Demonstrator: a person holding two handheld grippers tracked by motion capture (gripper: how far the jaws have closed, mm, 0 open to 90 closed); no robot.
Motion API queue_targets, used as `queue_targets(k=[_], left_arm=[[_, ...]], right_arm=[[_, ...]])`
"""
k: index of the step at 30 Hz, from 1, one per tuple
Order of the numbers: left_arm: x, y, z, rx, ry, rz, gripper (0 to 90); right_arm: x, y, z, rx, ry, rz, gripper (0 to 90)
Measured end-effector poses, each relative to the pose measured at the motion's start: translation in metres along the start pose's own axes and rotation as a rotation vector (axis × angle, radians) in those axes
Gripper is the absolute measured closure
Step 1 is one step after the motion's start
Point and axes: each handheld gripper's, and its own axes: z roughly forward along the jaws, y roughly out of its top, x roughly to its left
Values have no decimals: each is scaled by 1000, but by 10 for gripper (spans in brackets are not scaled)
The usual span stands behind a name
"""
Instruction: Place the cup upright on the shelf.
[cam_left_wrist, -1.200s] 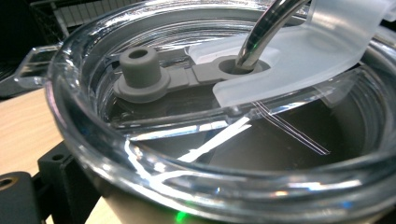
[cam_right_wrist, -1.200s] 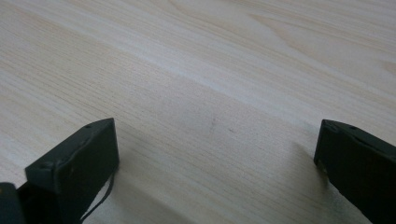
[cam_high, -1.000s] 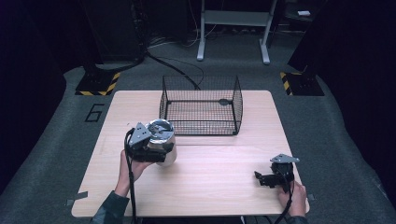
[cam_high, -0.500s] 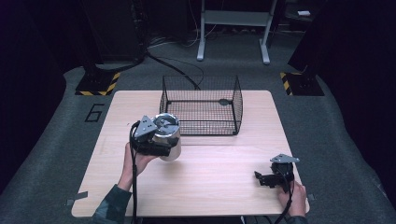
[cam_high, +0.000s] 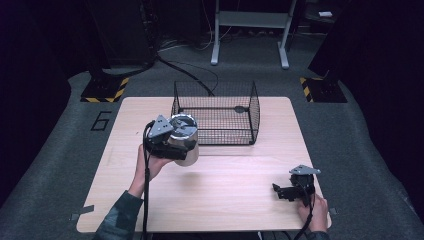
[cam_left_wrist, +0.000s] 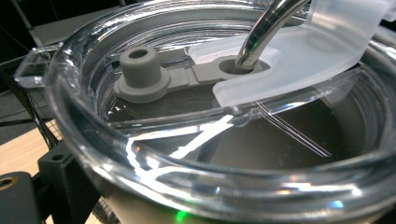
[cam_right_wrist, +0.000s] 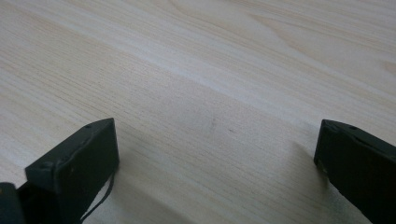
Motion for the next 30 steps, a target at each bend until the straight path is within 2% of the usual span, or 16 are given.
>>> queue_targets(k=[1, 6, 11, 12, 18, 21, 27, 30], left_arm=[[1, 4, 0, -2, -14, -6, 41], [1, 13, 3, -3, -13, 5, 41], [1, 21, 4, -11, -19, 8, 41], [1, 23, 5, -16, -16, 5, 41], [4, 31, 12, -6, -20, 16, 41], [7, 36, 16, -6, -26, 5, 41], [10, 45, 21, -17, -15, 8, 41], [10, 51, 25, -12, -19, 13, 41]], right_arm=[[0, 0, 0, 7, 1, 3, 0], [0, 0, 0, 2, 2, -7, 0], [0, 0, 0, 6, 1, 2, 0], [0, 0, 0, -5, 1, -5, 0], [0, 0, 0, -2, 2, -7, 0], [0, 0, 0, -5, -1, -5, 0], [0, 0, 0, 7, 1, 4, 0], [-1, 0, 0, 4, 3, -8, 0]])
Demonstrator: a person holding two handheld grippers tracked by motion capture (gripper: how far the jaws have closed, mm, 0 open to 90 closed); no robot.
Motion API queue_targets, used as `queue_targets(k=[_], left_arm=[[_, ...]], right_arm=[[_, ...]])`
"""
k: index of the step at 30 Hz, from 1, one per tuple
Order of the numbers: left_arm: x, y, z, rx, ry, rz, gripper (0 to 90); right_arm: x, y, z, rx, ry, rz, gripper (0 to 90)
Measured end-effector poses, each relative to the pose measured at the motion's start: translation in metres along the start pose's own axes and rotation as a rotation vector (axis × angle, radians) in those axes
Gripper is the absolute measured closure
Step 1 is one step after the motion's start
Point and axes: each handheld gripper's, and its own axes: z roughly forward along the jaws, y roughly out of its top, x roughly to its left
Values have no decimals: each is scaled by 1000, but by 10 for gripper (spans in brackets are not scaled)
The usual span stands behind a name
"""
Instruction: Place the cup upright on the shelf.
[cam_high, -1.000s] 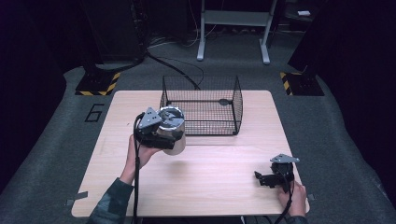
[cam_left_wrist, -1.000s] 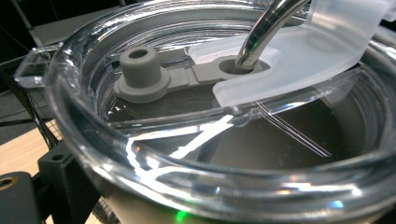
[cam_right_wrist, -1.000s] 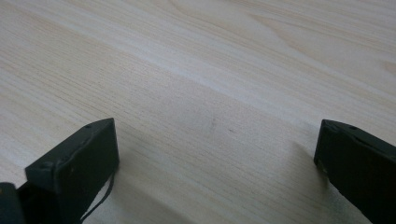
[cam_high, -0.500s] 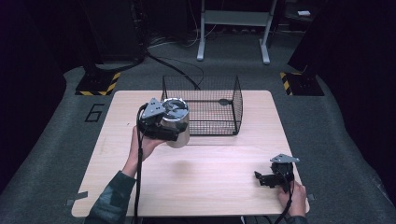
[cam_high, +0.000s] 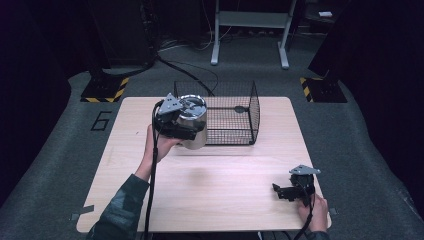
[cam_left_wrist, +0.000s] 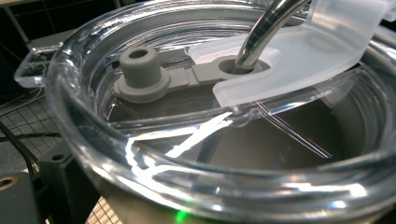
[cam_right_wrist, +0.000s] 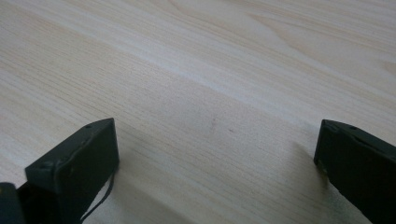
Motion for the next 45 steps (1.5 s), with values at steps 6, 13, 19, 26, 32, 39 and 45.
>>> queue_targets(k=[6, 13, 19, 26, 32, 39, 45], left_arm=[[2, 9, 7, -1, 8, 2, 41], [5, 19, 15, -5, 18, 11, 41], [8, 27, 23, 2, 18, 6, 41], [17, 37, 40, 5, 64, -6, 41], [27, 38, 53, 5, 98, -38, 41], [37, 36, 69, 11, 117, -73, 41], [40, 36, 81, 6, 129, -97, 41]], right_arm=[[0, 0, 0, -5, -1, 5, 0], [1, 0, 0, 3, -3, 12, 0], [0, 0, 0, 0, -3, 6, 0], [1, 0, 0, 3, -2, 11, 0], [0, 0, 0, -5, -2, 4, 0], [1, 0, 0, -5, -7, 14, 0], [1, 0, 0, -4, -7, 14, 0]])
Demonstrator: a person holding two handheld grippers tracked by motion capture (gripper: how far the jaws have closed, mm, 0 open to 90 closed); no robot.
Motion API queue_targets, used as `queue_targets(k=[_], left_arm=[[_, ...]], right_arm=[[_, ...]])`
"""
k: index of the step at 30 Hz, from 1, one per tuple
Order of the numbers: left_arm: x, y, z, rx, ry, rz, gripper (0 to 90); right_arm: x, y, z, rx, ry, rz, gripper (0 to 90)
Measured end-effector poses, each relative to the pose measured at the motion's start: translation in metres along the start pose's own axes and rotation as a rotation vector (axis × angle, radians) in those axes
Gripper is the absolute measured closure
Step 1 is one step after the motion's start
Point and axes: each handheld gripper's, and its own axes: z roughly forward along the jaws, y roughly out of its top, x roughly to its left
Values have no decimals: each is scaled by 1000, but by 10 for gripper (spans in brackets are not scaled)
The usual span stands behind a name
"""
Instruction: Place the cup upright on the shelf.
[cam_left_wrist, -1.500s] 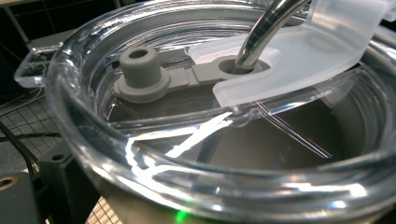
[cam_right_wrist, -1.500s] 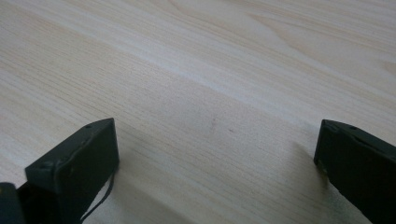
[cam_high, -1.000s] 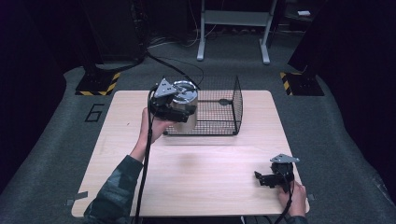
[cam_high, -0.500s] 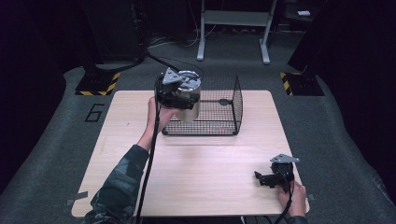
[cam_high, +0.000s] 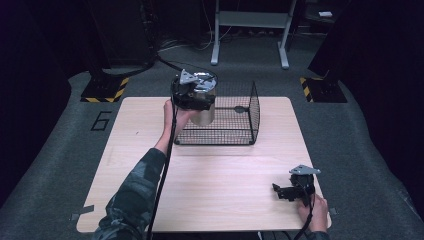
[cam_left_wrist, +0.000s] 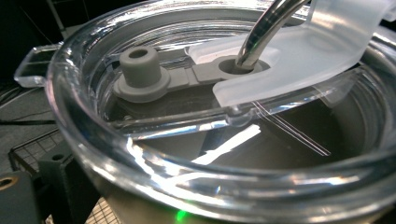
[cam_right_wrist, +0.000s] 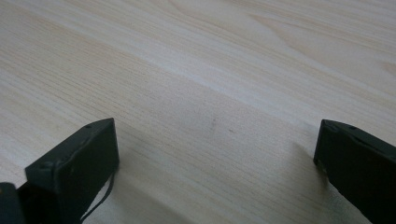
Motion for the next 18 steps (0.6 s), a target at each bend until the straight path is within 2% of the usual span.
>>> queue_targets(k=[9, 14, 18], left_arm=[[1, 0, 25, 12, 24, -20, 41], [3, -4, 34, 24, 34, -27, 41], [6, -8, 42, 28, 48, -61, 41]], right_arm=[[-1, 0, 0, 2, 3, -4, 0], [-1, 0, 0, 2, 4, -4, 0], [-1, 0, 0, 2, 4, -4, 0]])
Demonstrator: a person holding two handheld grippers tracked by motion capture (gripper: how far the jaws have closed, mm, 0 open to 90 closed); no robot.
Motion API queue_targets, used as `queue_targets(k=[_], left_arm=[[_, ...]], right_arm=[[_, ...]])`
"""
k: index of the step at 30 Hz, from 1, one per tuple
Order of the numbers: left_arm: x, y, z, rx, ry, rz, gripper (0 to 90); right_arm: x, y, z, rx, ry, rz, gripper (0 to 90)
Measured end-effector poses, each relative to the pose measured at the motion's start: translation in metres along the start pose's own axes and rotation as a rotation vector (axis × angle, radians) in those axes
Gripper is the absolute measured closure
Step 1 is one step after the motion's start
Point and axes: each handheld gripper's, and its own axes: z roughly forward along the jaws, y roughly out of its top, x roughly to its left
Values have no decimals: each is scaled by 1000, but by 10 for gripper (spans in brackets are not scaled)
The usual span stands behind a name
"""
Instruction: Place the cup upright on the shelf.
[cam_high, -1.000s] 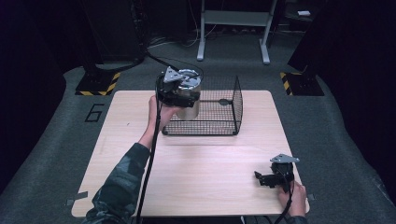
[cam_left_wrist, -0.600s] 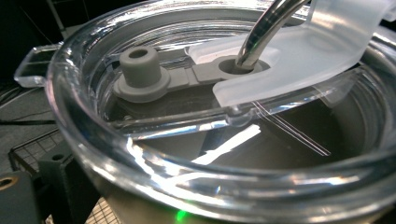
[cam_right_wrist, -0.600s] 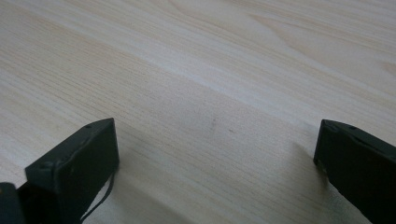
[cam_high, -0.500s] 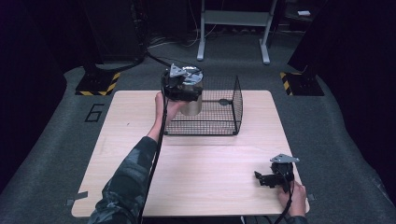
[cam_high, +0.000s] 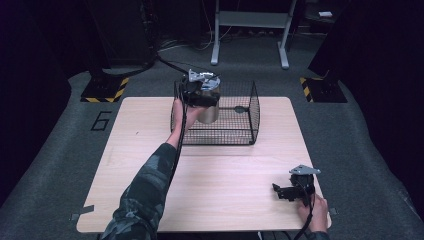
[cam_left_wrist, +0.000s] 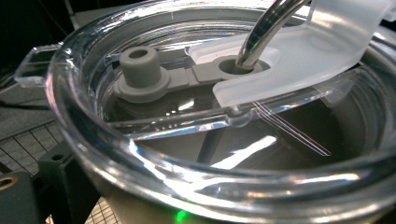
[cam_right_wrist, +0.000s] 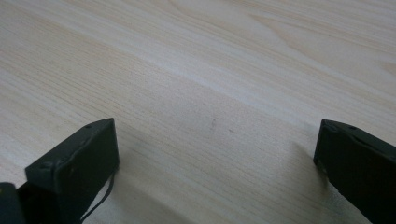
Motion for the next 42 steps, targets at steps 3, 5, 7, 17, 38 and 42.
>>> queue_targets(k=[3, 5, 7, 17, 38, 42], left_arm=[[2, -2, 6, 7, 10, -14, 41], [2, -3, 9, 24, 20, 2, 41], [3, -4, 12, 25, 23, -5, 41], [1, -10, 28, 57, 33, -16, 41], [-5, -21, 63, 169, 31, 0, 40], [-6, -22, 67, 193, 27, -9, 40]], right_arm=[[0, 0, 0, -1, 0, -1, 0], [0, 0, 0, 0, 0, -1, 0], [0, 0, 0, 0, 0, -1, 0], [0, 0, 0, -4, -4, 0, 0], [0, 0, 0, 1, 0, 0, 0], [0, 0, 0, -1, -1, 1, 0]])
